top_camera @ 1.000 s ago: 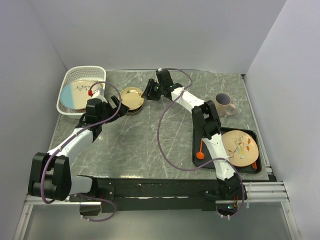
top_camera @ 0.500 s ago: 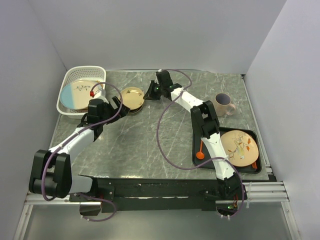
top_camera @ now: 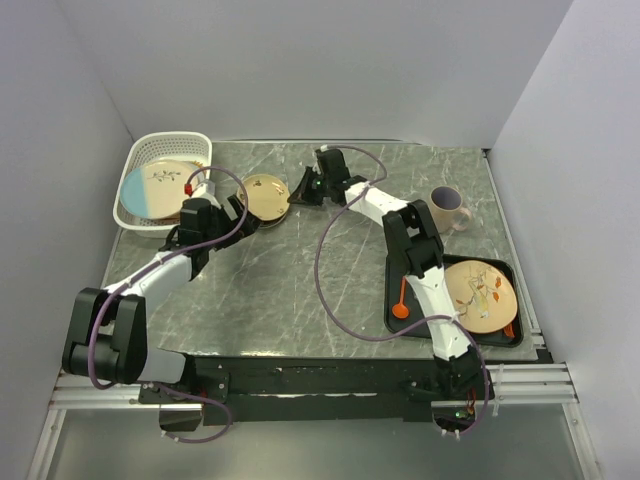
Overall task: Place the plates into the plastic bin on the countertop
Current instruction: Pick up the plate at the center of the board, then place the plate in the plastic bin.
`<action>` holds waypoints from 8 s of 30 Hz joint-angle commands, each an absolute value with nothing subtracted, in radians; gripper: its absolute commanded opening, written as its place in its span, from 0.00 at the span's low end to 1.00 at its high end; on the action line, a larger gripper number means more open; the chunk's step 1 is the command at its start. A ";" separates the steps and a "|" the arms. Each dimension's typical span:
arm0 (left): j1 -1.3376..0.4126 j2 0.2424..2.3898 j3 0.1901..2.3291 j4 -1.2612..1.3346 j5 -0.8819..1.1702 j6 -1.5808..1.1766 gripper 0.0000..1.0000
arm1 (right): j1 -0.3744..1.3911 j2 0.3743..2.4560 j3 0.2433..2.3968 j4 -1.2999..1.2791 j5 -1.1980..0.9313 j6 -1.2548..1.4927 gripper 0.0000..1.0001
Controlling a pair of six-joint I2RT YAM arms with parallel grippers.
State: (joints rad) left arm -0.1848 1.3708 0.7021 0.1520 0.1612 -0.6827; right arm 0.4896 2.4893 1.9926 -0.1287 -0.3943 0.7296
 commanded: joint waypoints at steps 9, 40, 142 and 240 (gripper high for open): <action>-0.189 1.436 0.741 0.251 0.178 -0.680 0.99 | 0.423 2.234 1.707 -0.003 -0.433 0.746 0.00; -0.189 1.601 0.654 0.523 0.271 -0.775 0.92 | 0.397 2.020 1.424 0.155 -0.548 0.778 0.00; -0.170 1.290 0.747 0.239 0.241 -0.726 0.01 | 0.402 1.637 0.922 0.184 -0.449 0.641 1.00; 0.480 1.600 0.930 0.361 0.307 -0.913 0.50 | 0.419 1.612 0.865 0.100 -0.345 0.546 1.00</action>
State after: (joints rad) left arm 0.4744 1.6318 0.8925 0.3256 0.3088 -0.9211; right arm 0.4080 1.6142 0.8238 0.0853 -0.3565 0.5560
